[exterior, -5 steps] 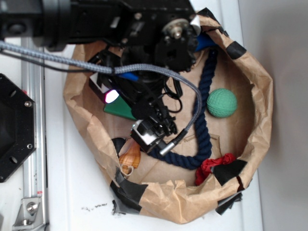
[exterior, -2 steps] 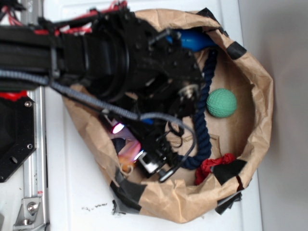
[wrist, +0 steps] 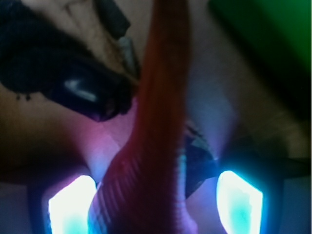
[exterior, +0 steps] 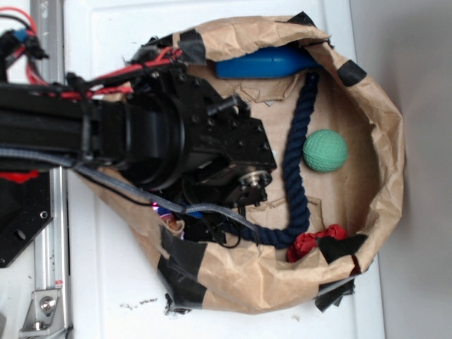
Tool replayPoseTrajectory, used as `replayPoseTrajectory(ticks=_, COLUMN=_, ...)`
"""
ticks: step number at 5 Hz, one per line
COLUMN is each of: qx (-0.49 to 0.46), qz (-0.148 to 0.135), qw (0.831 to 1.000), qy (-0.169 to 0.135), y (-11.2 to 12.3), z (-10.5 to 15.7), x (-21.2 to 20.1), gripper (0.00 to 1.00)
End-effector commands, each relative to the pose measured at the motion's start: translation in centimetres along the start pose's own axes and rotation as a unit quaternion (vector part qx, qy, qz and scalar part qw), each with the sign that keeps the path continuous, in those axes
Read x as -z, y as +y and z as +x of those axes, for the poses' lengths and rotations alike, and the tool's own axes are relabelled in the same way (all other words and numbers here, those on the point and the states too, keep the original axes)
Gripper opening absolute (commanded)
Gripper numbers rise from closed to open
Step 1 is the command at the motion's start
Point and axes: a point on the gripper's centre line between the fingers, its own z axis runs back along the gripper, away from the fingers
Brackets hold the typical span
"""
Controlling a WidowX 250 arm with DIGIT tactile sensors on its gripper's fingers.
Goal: Grab the shell.
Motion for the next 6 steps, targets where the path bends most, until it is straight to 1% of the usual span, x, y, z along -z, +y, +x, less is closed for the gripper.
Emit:
replayPoseTrajectory(ticks=1, qx=0.090, qz=0.028, qw=0.991, qy=-0.090, y=-0.1, z=-1.6, x=-0.6, gripper=0.00)
replayPoseTrajectory(ticks=2, qx=0.121, qz=0.021, qw=0.979, qy=-0.165, y=0.1, z=-0.8, x=-4.5, gripper=0.00)
replayPoseTrajectory(ticks=3, qx=0.134, qz=0.020, qw=0.962, qy=-0.237, y=0.4, z=-0.6, x=-9.4, gripper=0.00)
replayPoseTrajectory(ticks=4, qx=0.151, qz=0.042, qw=0.947, qy=-0.281, y=1.0, z=-0.7, x=-11.7, gripper=0.00)
replayPoseTrajectory(ticks=5, qx=0.167, qz=0.065, qw=0.931, qy=-0.317, y=1.6, z=-0.6, x=-13.3, gripper=0.00)
replayPoseTrajectory(ticks=6, qx=0.205, qz=0.091, qw=0.923, qy=-0.313, y=2.2, z=0.3, x=-14.2, gripper=0.00)
